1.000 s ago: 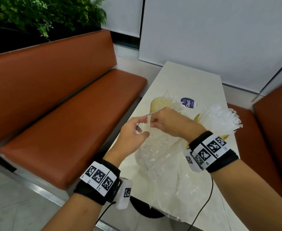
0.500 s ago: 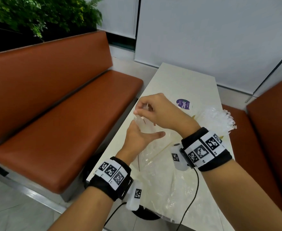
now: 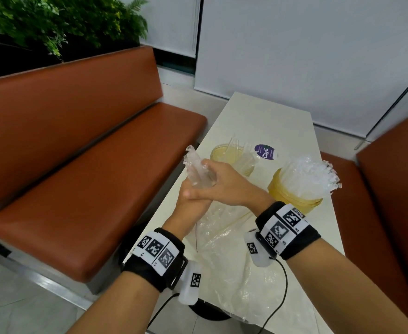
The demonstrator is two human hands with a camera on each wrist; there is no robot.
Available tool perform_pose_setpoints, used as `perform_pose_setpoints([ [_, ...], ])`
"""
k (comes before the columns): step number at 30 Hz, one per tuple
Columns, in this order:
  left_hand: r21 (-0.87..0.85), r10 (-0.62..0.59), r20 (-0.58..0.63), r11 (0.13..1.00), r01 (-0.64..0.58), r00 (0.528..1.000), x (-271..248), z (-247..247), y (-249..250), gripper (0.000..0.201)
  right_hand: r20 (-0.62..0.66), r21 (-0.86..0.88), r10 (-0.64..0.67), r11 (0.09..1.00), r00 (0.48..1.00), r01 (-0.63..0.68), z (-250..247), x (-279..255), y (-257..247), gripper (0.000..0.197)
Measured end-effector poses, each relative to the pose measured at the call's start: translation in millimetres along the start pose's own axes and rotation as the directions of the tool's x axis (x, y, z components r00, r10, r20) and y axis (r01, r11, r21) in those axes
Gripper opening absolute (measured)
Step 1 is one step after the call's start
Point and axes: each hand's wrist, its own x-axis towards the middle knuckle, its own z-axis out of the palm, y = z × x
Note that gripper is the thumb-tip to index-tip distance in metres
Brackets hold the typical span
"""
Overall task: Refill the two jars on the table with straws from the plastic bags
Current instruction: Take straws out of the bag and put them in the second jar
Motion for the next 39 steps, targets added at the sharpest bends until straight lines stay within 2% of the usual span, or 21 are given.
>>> perform_pose_setpoints([
  [3, 0.040, 0.052, -0.001, 0.998, -0.052, 0.999, 0, -4, -1, 0.017, -0.071, 0.016, -0.026, 1.000, 0.997, 0.027, 6, 4, 6, 0.031],
  [6, -0.005, 0.047, 0.031, 0.999, -0.046, 0.998, 2, -7, 1, 0.025, -0.118, -0.007, -0.069, 0.998, 0.991, 0.069, 11, 9, 9, 0.020],
  [10, 0.036, -0.040, 0.098, 0.999, 0.037, 0.994, 4, -14, -6, 0.062, -0.204, 0.107, -0.145, 0.980, 0.968, 0.169, 12, 14, -3, 0.015],
  [13, 0.100, -0.089, 0.044, 0.991, 0.084, 0.995, 6, -16, -8, 0.050, -0.289, 0.182, -0.192, 0.951, 0.938, 0.251, 10, 21, -26, 0.012],
  [15, 0.159, -0.132, 0.026, 0.979, 0.126, 0.991, 9, -19, -12, 0.064, -0.357, 0.200, -0.238, 0.925, 0.903, 0.322, 2, 29, -44, 0.006],
  [17, 0.189, -0.134, 0.020, 0.974, 0.128, 0.991, 11, -23, -15, 0.068, -0.431, 0.195, -0.279, 0.900, 0.858, 0.390, -15, 39, -64, 0.007],
  [21, 0.234, -0.098, -0.003, 0.967, 0.096, 0.995, 12, -31, -18, 0.050, -0.610, 0.185, -0.303, 0.844, 0.733, 0.503, -65, 57, -89, 0.016],
  [24, 0.221, -0.114, -0.029, 0.968, 0.118, 0.993, 13, -38, -21, 0.045, -0.706, 0.136, -0.309, 0.824, 0.638, 0.549, -99, 71, -84, 0.017],
  [26, 0.231, -0.114, -0.026, 0.966, 0.117, 0.993, 13, -42, -21, 0.044, -0.750, 0.126, -0.271, 0.837, 0.603, 0.532, -111, 81, -64, 0.018],
  [28, 0.244, -0.116, -0.023, 0.963, 0.118, 0.993, 14, -46, -22, 0.042, -0.771, 0.115, -0.222, 0.874, 0.597, 0.473, -113, 91, -33, 0.020],
  [33, 0.252, -0.105, -0.020, 0.962, 0.106, 0.994, 15, -50, -19, 0.031, -0.762, 0.213, -0.042, 0.926, 0.647, 0.311, -96, 112, 44, 0.019],
  [37, 0.250, -0.092, 0.002, 0.964, 0.089, 0.996, 18, -52, -15, 0.027, -0.738, 0.301, 0.136, 0.943, 0.661, 0.143, -77, 117, 84, 0.019],
  [39, 0.246, -0.090, 0.012, 0.965, 0.085, 0.996, 20, -51, -13, 0.026, -0.730, 0.340, 0.209, 0.937, 0.651, 0.080, -74, 116, 92, 0.028],
])
